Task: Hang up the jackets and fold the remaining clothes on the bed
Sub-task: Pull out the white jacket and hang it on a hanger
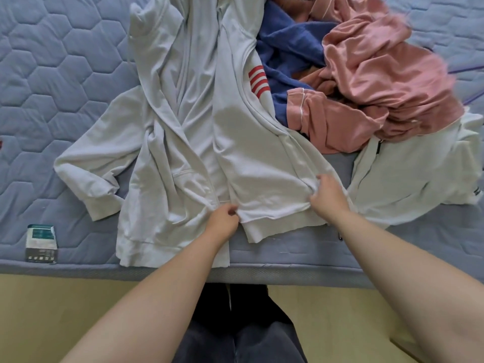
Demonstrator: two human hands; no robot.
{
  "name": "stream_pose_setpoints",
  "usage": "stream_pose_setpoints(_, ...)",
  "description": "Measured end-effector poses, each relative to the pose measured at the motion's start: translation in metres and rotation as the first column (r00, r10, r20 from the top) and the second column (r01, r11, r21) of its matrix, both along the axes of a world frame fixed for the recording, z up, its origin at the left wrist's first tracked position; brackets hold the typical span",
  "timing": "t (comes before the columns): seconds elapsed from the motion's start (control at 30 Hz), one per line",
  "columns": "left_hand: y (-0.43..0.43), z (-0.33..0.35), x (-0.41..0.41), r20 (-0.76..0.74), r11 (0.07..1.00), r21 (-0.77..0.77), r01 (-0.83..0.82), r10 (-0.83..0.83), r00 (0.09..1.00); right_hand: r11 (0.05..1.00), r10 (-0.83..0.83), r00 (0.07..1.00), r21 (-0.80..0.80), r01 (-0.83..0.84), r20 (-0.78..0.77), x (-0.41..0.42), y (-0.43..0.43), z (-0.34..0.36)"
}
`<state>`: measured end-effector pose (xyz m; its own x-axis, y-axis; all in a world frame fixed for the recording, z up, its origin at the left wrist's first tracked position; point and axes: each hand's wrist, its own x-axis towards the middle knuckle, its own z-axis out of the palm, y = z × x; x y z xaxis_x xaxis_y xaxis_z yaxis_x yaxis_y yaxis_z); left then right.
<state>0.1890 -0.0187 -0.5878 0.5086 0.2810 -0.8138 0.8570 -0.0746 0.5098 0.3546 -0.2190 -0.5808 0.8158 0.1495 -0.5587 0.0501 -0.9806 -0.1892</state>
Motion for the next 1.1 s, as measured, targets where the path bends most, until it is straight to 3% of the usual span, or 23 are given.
stream_pose_setpoints(0.17,0.004,-0.007,-0.006,-0.018,0.999,-0.047,-0.009,0.008,1.000,0.937,-0.338,0.924,0.030,0.349,-0.181,0.004,-0.002,-0.013)
stream_pose_setpoints(0.23,0.008,-0.005,-0.007,-0.007,0.994,-0.080,-0.074,0.074,0.997,0.936,-0.338,0.935,0.065,0.346,-0.110,0.004,0.007,-0.001)
stream_pose_setpoints(0.3,0.016,0.000,-0.005,0.015,0.970,-0.113,-0.214,0.217,0.976,0.987,-0.116,0.974,0.133,0.091,0.195,-0.010,0.019,0.012)
stream_pose_setpoints(0.33,0.021,0.003,-0.004,0.026,0.940,-0.133,-0.313,0.319,0.947,0.979,0.058,0.943,0.166,-0.118,0.328,-0.024,0.028,0.019)
stream_pose_setpoints(0.37,0.025,0.005,-0.002,0.030,0.891,-0.167,-0.422,0.432,0.901,0.928,0.215,0.909,0.215,-0.304,0.358,-0.043,0.038,0.026)
stream_pose_setpoints(0.4,0.029,0.009,0.000,0.017,0.827,-0.200,-0.526,0.539,0.842,0.871,0.346,0.911,0.285,-0.400,0.223,-0.063,0.050,0.034)
stream_pose_setpoints(0.43,0.032,0.012,0.002,0.003,0.749,-0.245,-0.616,0.636,0.772,0.848,0.437,0.899,0.350,-0.398,-0.038,-0.081,0.060,0.040)
stream_pose_setpoints(0.47,0.035,0.012,0.005,-0.009,0.690,-0.271,-0.671,0.696,0.718,0.850,0.486,0.804,0.398,-0.344,-0.344,-0.097,0.067,0.044)
stream_pose_setpoints(0.5,0.042,0.015,0.002,-0.007,0.645,-0.292,-0.707,0.737,0.676,0.852,0.505,0.676,0.436,-0.290,-0.538,-0.110,0.077,0.046)
stream_pose_setpoints(0.53,0.047,0.017,0.000,0.006,0.641,-0.293,-0.709,0.743,0.669,0.854,0.502,0.632,0.453,-0.256,-0.590,-0.118,0.081,0.042)
stream_pose_setpoints(0.57,0.048,0.015,0.001,0.026,0.668,-0.287,-0.686,0.722,0.692,0.869,0.459,0.694,0.441,-0.223,-0.554,-0.118,0.081,0.035)
stream_pose_setpoints(0.63,0.047,0.014,0.001,0.073,0.823,-0.188,-0.536,0.556,0.828,0.932,0.253,0.909,0.335,-0.138,-0.330,-0.105,0.075,0.021)
stream_pose_setpoints(0.7,0.042,0.016,0.006,0.080,0.914,-0.095,-0.393,0.401,0.913,0.963,0.004,0.991,0.267,0.031,-0.130,-0.085,0.066,0.010)
stream_pose_setpoints(0.77,0.039,0.014,0.011,0.076,0.945,-0.008,-0.326,0.326,0.942,0.944,-0.202,0.973,0.241,0.224,-0.112,-0.066,0.057,0.000)
stream_pose_setpoints(0.9,0.036,0.006,0.019,0.031,0.937,0.042,-0.346,0.345,0.938,0.910,-0.325,0.862,0.118,0.397,-0.389,-0.056,0.059,-0.014)
stream_pose_setpoints(0.97,0.037,0.009,0.018,-0.001,0.883,-0.119,-0.455,0.458,0.889,0.820,-0.356,0.759,0.208,0.533,-0.545,-0.052,0.069,-0.007)
stream_pose_setpoints(1.03,0.042,0.014,0.015,-0.105,0.663,-0.461,-0.589,0.619,0.778,0.544,-0.363,0.500,0.257,0.799,-0.786,-0.040,0.066,0.005)
stream_pose_setpoints(1.07,0.046,0.016,0.012,-0.165,0.556,-0.563,-0.611,0.649,0.742,0.415,-0.346,0.416,0.260,0.872,-0.841,-0.033,0.055,0.009)
stream_pose_setpoints(1.1,0.051,0.018,0.009,-0.186,0.514,-0.604,-0.610,0.653,0.734,0.422,-0.377,0.442,0.274,0.864,-0.814,-0.025,0.042,0.011)
